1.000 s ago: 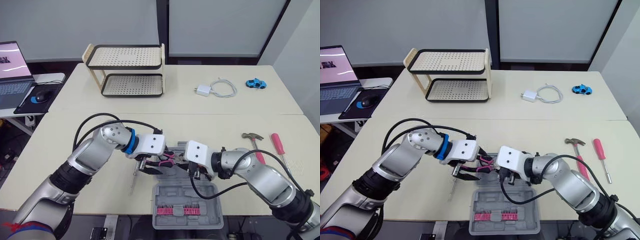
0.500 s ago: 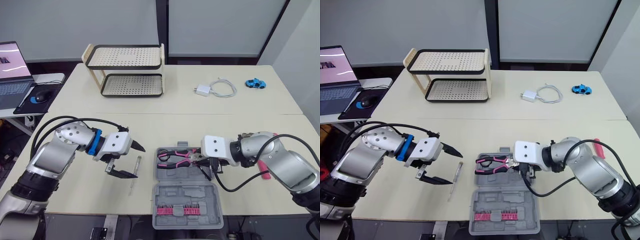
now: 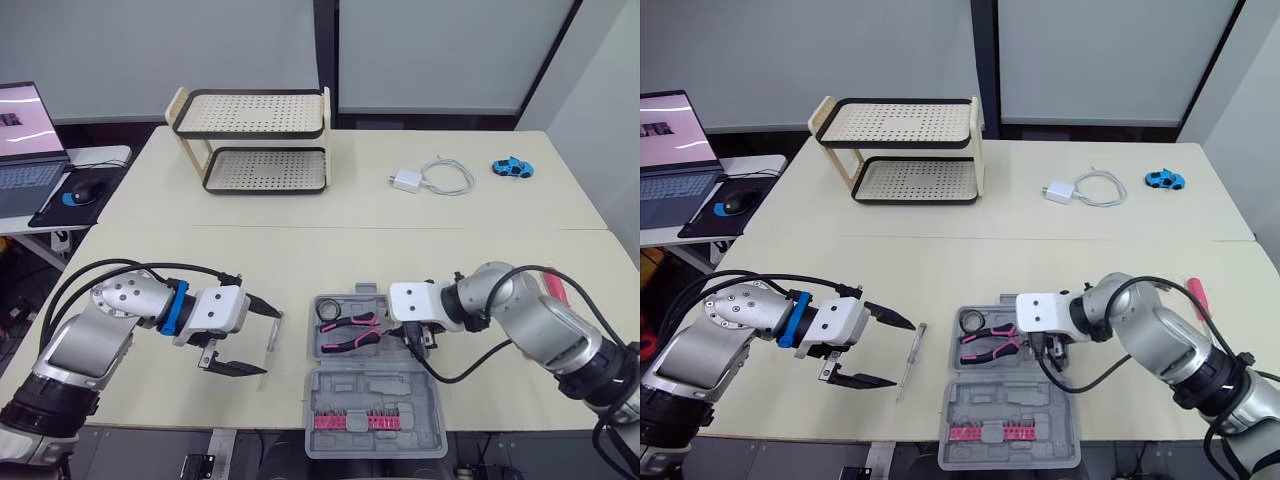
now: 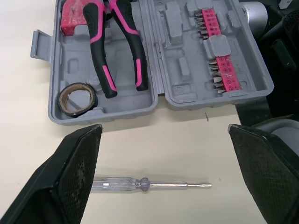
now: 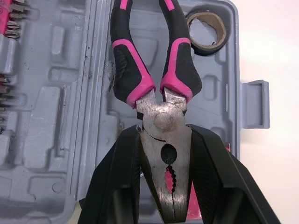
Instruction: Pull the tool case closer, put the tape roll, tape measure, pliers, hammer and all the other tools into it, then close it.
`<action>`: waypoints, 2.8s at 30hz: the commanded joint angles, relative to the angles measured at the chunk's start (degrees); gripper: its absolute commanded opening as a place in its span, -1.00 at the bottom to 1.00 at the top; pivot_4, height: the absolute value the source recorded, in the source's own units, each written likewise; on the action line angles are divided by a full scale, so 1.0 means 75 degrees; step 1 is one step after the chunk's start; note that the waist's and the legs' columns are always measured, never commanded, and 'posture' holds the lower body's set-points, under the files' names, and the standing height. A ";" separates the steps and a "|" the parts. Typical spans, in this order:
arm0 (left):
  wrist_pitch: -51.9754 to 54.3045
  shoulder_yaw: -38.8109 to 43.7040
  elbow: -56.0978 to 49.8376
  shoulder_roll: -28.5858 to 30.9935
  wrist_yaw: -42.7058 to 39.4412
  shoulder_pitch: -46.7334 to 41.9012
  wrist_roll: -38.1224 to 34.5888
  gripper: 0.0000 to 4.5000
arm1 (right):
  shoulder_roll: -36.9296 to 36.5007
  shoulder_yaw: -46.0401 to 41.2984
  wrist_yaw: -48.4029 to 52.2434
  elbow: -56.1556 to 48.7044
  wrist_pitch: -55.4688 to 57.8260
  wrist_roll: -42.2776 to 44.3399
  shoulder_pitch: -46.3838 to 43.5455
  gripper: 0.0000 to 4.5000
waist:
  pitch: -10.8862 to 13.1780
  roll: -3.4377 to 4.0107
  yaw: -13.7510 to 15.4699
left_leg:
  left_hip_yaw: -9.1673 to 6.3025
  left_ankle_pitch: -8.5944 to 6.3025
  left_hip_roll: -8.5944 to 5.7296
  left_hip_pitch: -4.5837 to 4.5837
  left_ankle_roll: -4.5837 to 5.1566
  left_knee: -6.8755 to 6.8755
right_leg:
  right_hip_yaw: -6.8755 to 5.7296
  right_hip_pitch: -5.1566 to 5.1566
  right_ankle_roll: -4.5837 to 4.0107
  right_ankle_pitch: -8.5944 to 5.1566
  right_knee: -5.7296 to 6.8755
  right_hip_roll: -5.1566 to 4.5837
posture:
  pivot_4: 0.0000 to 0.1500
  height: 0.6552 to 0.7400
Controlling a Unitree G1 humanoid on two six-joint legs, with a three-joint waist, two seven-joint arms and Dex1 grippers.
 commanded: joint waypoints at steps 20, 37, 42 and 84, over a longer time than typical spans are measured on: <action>-0.0046 -0.0047 -0.0255 -0.0033 0.0211 -0.0047 -0.0004 1.00 | 0.0856 0.0089 -0.0058 0.0890 -0.0438 -0.0556 0.0227 -0.48 | 0.0000 0.0000 -0.0003 | 0.0001 0.0000 -0.0002 0.0004 0.0000 0.0001 | 0.0002 -0.0011 0.0000 0.0000 0.0030 0.0001 | 1.00 0.81; -0.0128 -0.0104 -0.0178 -0.0151 0.0273 -0.0095 0.0029 1.00 | 0.1080 0.0015 -0.0054 0.0992 -0.0325 -0.0734 0.0480 0.10 | 0.0000 0.0001 -0.0026 | 0.0000 0.0001 -0.0002 0.0008 -0.0001 0.0000 | 0.0001 -0.0011 0.0000 0.0000 0.0034 0.0004 | 1.00 0.81; -0.0142 -0.0103 -0.0160 -0.0190 0.0300 -0.0093 0.0050 1.00 | 0.0846 -0.0510 0.0359 0.0299 0.0000 -0.0159 0.0373 0.55 | 0.0000 0.0001 -0.0023 | -0.0001 0.0001 -0.0002 0.0006 -0.0001 0.0001 | 0.0002 -0.0011 0.0000 0.0000 0.0033 0.0002 | 1.00 0.81; -0.0157 0.0410 -0.0004 -0.0120 0.0856 0.0511 -0.0131 1.00 | 0.2342 -0.1160 -0.1447 0.0916 -0.0839 0.0536 0.1218 -0.99 | -0.0012 0.0004 -0.0027 | -0.0004 0.0004 -0.0001 0.0025 -0.0006 0.0001 | 0.0008 -0.0012 -0.0001 0.0000 0.0065 0.0005 | 1.00 0.81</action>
